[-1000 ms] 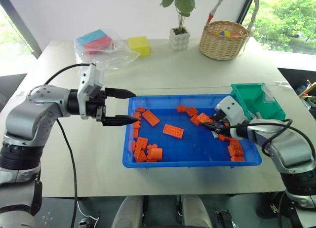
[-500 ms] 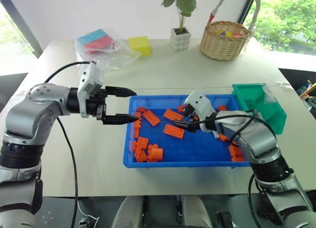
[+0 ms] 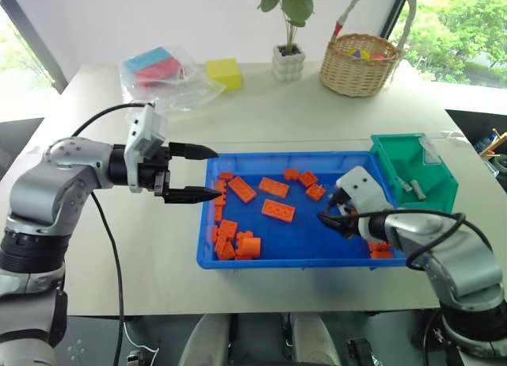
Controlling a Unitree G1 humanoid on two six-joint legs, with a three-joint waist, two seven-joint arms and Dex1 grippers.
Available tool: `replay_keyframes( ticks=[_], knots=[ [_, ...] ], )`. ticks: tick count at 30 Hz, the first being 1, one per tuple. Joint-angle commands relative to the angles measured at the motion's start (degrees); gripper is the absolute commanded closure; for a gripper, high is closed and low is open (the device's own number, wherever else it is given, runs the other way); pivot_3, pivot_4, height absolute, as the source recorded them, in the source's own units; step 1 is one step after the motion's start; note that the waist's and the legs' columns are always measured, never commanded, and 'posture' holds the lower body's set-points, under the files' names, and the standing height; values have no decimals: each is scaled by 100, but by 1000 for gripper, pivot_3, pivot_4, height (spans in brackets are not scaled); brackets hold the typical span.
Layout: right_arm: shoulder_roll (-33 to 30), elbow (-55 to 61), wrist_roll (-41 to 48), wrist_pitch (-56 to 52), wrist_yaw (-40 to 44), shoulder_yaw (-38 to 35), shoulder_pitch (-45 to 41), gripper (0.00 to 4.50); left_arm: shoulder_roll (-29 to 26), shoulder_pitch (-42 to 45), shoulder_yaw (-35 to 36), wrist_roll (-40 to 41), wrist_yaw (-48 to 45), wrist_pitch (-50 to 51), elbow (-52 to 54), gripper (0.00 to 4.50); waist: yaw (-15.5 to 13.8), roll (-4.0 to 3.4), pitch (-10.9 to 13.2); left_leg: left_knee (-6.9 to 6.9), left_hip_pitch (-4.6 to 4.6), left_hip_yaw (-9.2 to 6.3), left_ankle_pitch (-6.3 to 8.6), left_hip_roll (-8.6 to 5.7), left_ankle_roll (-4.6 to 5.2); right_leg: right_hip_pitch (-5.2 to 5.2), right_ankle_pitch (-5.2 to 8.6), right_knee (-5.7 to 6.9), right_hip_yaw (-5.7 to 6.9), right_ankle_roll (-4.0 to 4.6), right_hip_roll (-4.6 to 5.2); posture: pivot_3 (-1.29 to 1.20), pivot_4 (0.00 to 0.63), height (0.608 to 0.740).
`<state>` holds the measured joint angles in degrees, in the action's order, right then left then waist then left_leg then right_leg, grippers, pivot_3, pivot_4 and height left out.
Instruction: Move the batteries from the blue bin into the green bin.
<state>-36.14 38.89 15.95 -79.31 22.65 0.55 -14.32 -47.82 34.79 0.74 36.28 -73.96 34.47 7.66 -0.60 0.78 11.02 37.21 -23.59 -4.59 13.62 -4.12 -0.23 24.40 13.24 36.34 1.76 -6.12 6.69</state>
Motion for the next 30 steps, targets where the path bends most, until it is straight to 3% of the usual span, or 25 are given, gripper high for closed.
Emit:
replay_keyframes(
  ticks=[1, 6, 18, 30],
  knots=[
    [155, 14, -37, 96, -177, -283, 9, 971, 4, 210, -6, -43, -103, -106, -15, 0, 1, 0, 0, 0, 0, 0, 0, 0, 0, 0, 0, 0, 0, 0, 0, 0, 150, 702],
    [115, -102, -64, 310, -275, -327, 49, 971, 32, 305, -21, -97, -167, -110, -79, 0, 3, 0, 0, -1, 0, 0, 0, 0, 0, 0, 0, 0, 1, 0, -2, 0, 150, 702],
    [41, 386, 151, -323, -340, -536, -634, 971, 102, 285, -22, -141, -162, -157, -101, 0, -8, 0, 0, -2, 0, -2, 0, -1, 0, 0, 0, 0, 2, -1, -1, 0, 150, 702],
    [-18, 147, -95, -680, -728, -769, -323, 971, 145, 187, 16, -140, -93, -160, -17, 0, 6, 0, 0, -2, 0, -1, 0, 0, 0, 0, 0, 0, 1, -1, -1, 0, 150, 702]
  ],
)
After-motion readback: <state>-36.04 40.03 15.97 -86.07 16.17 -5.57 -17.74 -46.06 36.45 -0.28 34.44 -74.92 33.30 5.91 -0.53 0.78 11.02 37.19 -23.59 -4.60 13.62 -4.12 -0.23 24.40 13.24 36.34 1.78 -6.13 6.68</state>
